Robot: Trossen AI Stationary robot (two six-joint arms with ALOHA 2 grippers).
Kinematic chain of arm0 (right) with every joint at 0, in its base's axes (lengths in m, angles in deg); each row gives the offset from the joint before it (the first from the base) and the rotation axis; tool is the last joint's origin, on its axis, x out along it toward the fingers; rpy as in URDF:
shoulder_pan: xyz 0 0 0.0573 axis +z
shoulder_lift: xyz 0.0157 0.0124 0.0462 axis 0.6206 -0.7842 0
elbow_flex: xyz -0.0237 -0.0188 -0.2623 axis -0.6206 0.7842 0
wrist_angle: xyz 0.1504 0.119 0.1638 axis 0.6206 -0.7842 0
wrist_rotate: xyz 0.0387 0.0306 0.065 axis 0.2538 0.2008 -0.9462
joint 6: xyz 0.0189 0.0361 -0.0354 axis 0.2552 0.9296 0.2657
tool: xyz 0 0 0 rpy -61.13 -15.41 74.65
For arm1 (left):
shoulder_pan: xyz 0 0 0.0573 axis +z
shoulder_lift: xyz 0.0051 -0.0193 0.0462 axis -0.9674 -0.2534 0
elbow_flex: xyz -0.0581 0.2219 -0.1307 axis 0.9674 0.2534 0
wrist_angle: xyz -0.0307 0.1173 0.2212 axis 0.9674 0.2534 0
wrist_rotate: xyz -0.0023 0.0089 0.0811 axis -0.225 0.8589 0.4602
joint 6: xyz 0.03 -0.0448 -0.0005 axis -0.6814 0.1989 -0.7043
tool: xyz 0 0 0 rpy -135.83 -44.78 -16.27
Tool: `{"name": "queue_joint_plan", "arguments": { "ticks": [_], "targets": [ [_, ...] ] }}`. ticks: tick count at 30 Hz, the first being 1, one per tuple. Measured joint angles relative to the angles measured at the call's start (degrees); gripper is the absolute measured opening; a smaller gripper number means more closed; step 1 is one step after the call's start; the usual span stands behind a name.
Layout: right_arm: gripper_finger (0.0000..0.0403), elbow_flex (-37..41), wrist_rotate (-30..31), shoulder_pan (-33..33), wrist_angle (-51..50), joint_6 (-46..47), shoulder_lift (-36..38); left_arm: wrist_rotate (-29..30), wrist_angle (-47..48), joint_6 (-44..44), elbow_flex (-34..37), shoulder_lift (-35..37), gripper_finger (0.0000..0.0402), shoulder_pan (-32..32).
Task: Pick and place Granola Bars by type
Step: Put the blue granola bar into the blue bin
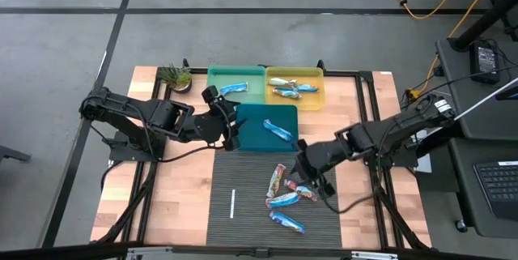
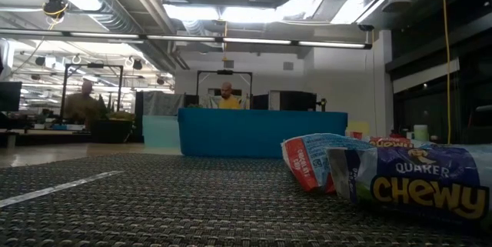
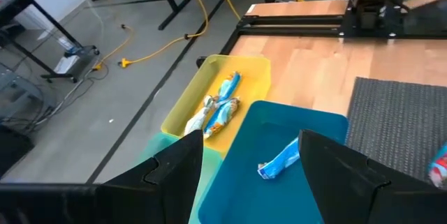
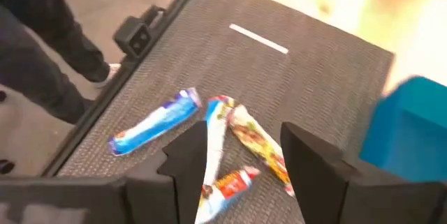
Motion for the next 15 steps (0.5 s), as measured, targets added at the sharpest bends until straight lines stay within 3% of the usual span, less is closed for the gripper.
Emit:
{"name": "queue_joint_plan", "arguments": {
  "ticks": [8, 15],
  "targets": [
    [0.0184, 0.0, 0.0, 5.9, 3.8, 3.4, -5.4, -1.7, 0.1, 0.0, 0.0, 0.0, 0.0228, 0.0],
    [0.0184, 0.0, -3.8, 10.5, 9.4, 14.3, -11.1, -1.7, 0.1, 0.0, 0.0, 0.0, 0.0228, 0.0]
  ]
}}
